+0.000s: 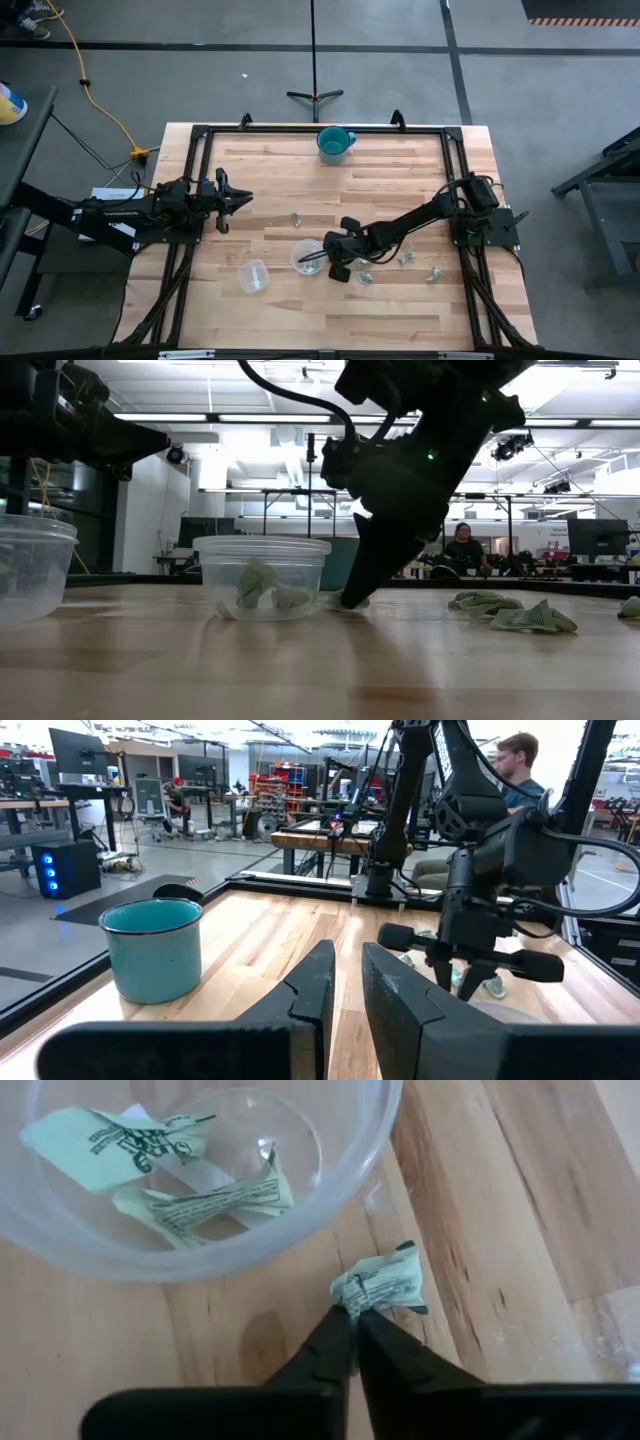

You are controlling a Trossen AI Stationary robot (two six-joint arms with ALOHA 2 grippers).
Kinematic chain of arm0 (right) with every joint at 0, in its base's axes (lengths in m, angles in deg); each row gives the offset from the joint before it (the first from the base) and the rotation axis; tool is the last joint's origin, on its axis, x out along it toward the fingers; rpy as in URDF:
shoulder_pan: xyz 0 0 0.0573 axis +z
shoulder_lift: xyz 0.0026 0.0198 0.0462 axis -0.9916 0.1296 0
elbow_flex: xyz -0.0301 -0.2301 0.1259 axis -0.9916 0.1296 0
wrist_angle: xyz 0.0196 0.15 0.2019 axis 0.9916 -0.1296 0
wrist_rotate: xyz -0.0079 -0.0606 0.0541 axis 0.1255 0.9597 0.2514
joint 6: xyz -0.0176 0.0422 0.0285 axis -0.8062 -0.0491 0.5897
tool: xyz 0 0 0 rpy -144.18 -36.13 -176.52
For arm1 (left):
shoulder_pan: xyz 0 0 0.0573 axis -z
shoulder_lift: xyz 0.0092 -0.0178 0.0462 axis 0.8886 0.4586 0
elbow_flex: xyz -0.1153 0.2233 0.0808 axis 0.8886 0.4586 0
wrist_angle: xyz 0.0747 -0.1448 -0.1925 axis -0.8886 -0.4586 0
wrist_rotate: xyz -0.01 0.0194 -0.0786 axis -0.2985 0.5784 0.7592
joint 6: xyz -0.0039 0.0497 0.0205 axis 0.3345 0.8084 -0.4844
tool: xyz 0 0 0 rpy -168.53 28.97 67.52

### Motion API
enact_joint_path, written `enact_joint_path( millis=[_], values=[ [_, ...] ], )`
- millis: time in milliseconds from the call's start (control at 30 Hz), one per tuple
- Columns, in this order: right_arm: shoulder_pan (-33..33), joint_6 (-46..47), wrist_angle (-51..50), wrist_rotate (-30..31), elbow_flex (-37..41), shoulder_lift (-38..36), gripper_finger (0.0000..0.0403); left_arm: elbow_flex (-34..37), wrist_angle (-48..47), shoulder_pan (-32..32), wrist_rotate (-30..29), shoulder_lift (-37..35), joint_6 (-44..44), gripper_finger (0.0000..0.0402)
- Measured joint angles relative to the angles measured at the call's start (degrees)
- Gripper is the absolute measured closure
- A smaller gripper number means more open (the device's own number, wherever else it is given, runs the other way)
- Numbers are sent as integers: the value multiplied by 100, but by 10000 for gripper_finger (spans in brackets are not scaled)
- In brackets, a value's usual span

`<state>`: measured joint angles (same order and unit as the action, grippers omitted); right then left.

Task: Pick and place items into bin
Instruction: Put the stevia packet into the right transparent bin

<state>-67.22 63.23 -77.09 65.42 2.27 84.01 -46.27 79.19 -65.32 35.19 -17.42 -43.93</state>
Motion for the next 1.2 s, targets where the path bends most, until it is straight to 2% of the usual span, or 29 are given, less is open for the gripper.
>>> enact_joint_path(
  millis=[100, 267, 367, 433, 533, 633, 833, 1033, 1100, 1200],
  values=[
    [2, 203, -222, 297, -2, -58, 390, -1, 0, 1, 0, -2, 0, 309],
    [7, 756, -1349, 1344, -170, -417, 397, -1, 0, 1, 0, -2, 0, 309],
    [4, 556, -1089, 1669, -201, -689, 398, -1, 0, -1, 0, 0, 0, 309],
    [53, -136, -455, 1498, -207, -801, 400, -1, 0, 0, 0, -1, 0, 309],
    [162, -1129, 668, 729, -212, -798, 399, -1, 0, 1, 0, 0, 0, 309],
    [223, -1537, 1218, 94, -214, -688, 401, 0, 0, 1, 0, 0, 0, 309],
    [164, -1337, 1213, -89, -210, -461, 369, -1, 0, 1, 0, -1, 0, 309],
    [96, -1308, 1163, -201, -210, -465, 284, -1, 0, -1, 0, 0, 0, 309],
    [60, -1211, 893, -204, -215, -560, 256, 0, 0, 1, 0, -2, 0, 309],
    [28, -923, -18, -479, -362, -798, 223, 0, -1, 0, 0, -1, 0, 309]
  ],
)
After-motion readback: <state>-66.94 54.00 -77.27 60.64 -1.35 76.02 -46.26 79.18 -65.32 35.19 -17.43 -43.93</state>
